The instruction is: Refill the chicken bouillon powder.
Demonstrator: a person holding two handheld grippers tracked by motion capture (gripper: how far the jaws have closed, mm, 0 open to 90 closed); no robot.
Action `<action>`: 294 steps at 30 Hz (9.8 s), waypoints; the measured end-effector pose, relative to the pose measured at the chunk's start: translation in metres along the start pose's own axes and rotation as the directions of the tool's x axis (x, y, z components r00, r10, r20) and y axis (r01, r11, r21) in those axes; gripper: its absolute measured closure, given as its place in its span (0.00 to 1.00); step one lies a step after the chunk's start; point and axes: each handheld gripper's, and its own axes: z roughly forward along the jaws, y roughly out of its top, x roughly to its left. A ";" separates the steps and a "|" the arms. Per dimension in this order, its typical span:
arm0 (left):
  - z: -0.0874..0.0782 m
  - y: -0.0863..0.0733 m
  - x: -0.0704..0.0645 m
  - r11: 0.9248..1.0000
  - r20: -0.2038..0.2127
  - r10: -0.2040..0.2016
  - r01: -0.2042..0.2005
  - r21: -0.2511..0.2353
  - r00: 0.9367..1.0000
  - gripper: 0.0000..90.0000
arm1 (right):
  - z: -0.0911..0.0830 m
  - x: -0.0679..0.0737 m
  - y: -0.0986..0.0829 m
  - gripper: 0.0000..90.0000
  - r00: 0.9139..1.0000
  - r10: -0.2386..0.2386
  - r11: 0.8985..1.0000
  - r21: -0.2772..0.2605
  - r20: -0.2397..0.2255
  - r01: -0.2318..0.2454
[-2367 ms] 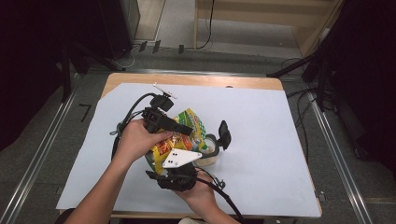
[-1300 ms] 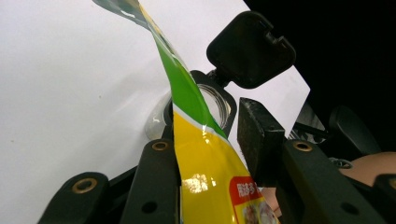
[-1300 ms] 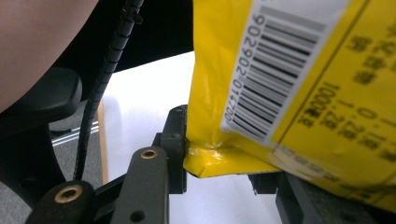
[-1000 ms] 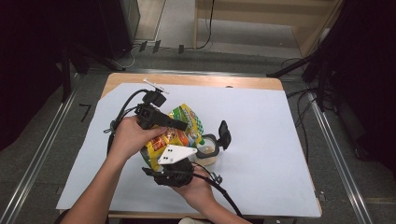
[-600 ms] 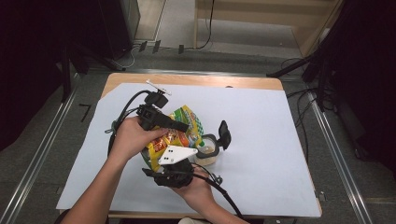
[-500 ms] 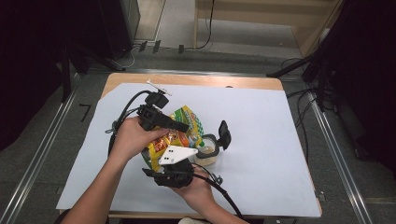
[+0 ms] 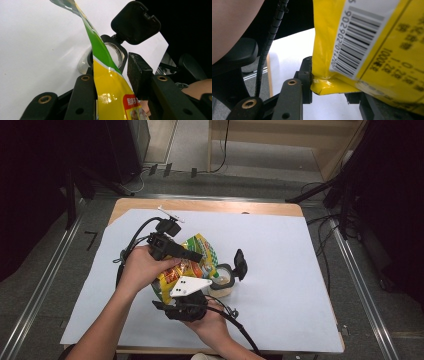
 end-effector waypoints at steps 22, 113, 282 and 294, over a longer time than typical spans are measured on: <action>0.001 0.001 -0.006 1.000 -0.007 0.014 -0.014 -0.005 1.000 0.76 | -0.001 0.001 -0.001 0.74 0.999 0.032 0.999 -0.014 -0.010 -0.032; 0.011 0.005 -0.008 0.999 -0.015 0.030 -0.030 0.043 0.999 0.80 | -0.004 0.001 -0.005 0.74 0.999 0.053 0.999 -0.006 -0.002 -0.053; 0.009 0.006 -0.018 1.000 -0.002 0.002 -0.002 0.000 1.000 0.81 | -0.005 -0.002 -0.004 0.76 0.999 0.050 0.999 -0.011 0.006 -0.050; 0.009 0.006 -0.020 1.000 -0.001 0.007 -0.007 -0.001 1.000 0.81 | -0.005 -0.002 -0.004 0.76 0.999 0.045 0.999 -0.010 0.012 -0.045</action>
